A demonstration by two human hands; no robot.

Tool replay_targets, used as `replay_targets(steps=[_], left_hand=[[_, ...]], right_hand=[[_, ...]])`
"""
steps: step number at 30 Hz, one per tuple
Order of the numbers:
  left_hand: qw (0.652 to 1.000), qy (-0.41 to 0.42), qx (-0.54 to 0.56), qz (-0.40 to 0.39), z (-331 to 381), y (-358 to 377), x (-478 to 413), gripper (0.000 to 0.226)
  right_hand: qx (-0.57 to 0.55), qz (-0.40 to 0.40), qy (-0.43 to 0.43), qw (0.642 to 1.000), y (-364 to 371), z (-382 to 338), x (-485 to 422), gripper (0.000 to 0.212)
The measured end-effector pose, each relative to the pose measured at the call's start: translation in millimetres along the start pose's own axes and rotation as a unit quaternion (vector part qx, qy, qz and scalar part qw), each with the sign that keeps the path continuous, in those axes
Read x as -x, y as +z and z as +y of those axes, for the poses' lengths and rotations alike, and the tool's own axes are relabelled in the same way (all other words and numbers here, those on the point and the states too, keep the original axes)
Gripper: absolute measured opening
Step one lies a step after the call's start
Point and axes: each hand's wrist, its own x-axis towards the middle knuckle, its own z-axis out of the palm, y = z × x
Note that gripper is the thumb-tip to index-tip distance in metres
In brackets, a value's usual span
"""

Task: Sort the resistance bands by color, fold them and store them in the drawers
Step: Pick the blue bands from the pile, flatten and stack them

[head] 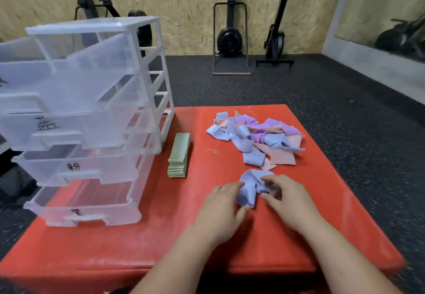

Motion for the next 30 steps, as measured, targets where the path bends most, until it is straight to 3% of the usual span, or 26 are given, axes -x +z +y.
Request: replay_targets(steps=[4,7,9,13,16,19,25,27,30], left_hand=[[0.996,-0.001,-0.085,-0.025,-1,9,-9,0.064],[0.99,-0.007,-0.143,-0.011,-1,14,-18,0.066],[0.986,-0.001,-0.164,0.011,-2,16,-23,0.06],[0.98,0.001,-0.191,0.059,-8,17,-33,0.027],[0.981,-0.025,-0.17,0.088,-10,13,-40,0.02],[0.985,-0.053,-0.117,0.114,-13,5,-44,0.02],[0.97,-0.134,-0.009,0.204,-22,-18,-44,0.012],[0.967,-0.155,0.003,0.204,-27,-22,-42,0.011],[0.971,-0.19,-0.049,0.134,-34,-24,-36,0.017]], right_hand=[[0.123,0.025,0.026,0.992,-16,7,-11,0.052],[0.154,-0.071,0.044,0.985,-24,21,-19,0.065],[0.144,-0.111,0.05,0.982,-26,26,-22,0.059],[0.135,-0.062,0.049,0.988,-28,26,-33,0.042],[0.138,-0.069,0.046,0.987,-23,27,-38,0.044],[0.136,-0.046,0.048,0.988,-20,31,-46,0.02],[-0.062,0.09,0.105,0.988,-42,39,-61,0.014],[-0.05,0.067,0.137,0.987,-48,45,-58,0.018],[0.032,-0.044,0.166,0.985,-43,47,-49,0.028]])
